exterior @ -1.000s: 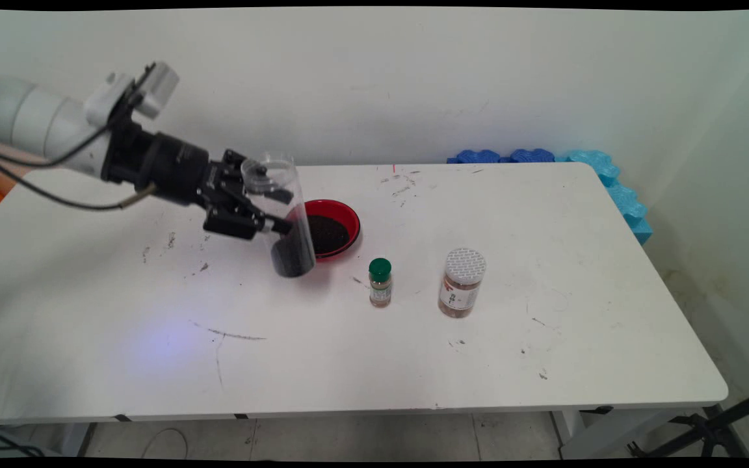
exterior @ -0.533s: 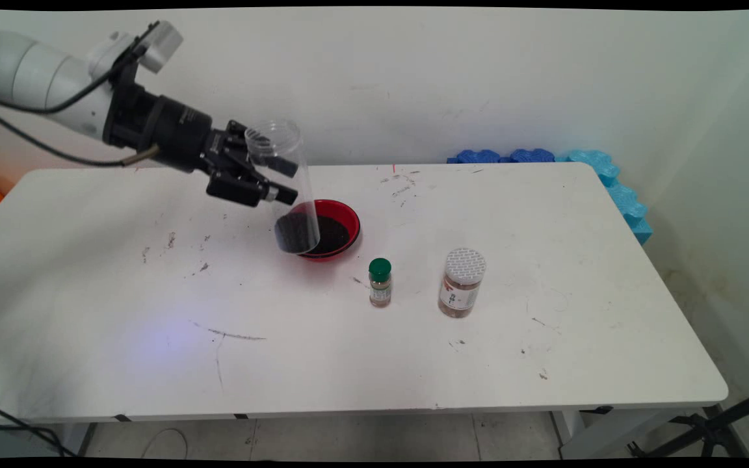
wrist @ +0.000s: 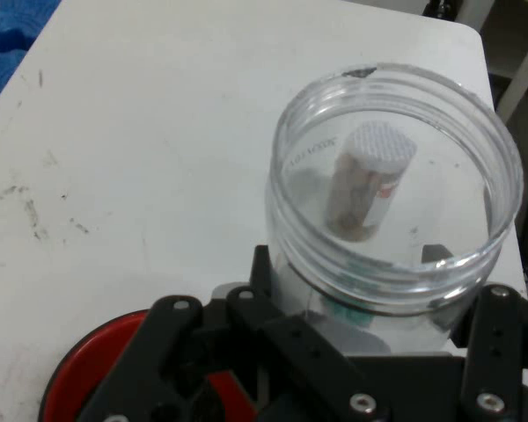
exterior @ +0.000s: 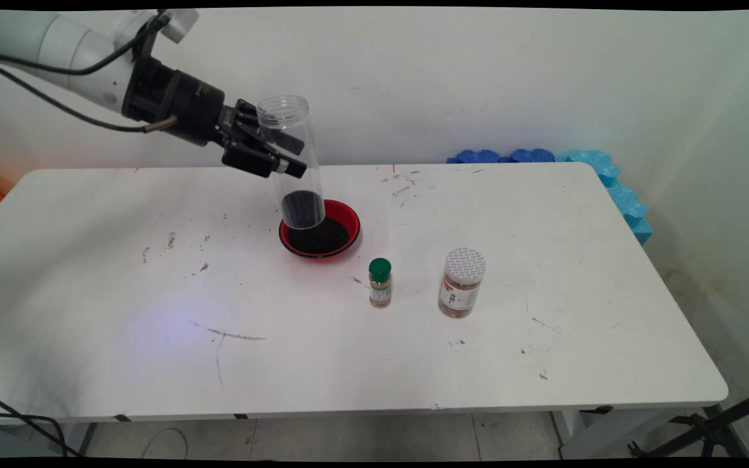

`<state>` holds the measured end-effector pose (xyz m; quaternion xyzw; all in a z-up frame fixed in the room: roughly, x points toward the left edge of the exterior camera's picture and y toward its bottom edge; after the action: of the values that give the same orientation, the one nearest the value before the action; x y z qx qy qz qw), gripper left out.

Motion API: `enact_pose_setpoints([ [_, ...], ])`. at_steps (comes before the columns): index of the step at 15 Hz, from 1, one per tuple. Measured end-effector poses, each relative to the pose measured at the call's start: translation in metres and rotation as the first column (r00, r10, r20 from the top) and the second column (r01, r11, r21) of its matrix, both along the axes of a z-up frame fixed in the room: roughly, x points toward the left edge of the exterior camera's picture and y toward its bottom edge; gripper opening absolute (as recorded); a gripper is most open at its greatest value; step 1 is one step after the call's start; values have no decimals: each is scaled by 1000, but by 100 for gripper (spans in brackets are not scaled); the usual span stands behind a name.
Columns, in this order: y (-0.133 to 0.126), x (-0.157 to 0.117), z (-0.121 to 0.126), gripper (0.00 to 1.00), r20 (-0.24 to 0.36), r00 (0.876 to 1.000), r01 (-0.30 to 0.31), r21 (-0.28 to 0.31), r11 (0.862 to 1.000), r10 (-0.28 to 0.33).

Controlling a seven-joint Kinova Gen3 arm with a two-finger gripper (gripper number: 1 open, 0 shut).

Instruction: Pour the black seasoning powder in the red bowl

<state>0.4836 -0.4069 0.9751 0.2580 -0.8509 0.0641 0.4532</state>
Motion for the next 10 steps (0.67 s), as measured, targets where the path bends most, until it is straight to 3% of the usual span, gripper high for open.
enact_pose_setpoints([
  [6, -17, 4, -1, 0, -13, 999, -32, 32, 999, 33],
  [10, -20, 5, -5, 0, -34, 997, -71, 93, 993, 75],
])
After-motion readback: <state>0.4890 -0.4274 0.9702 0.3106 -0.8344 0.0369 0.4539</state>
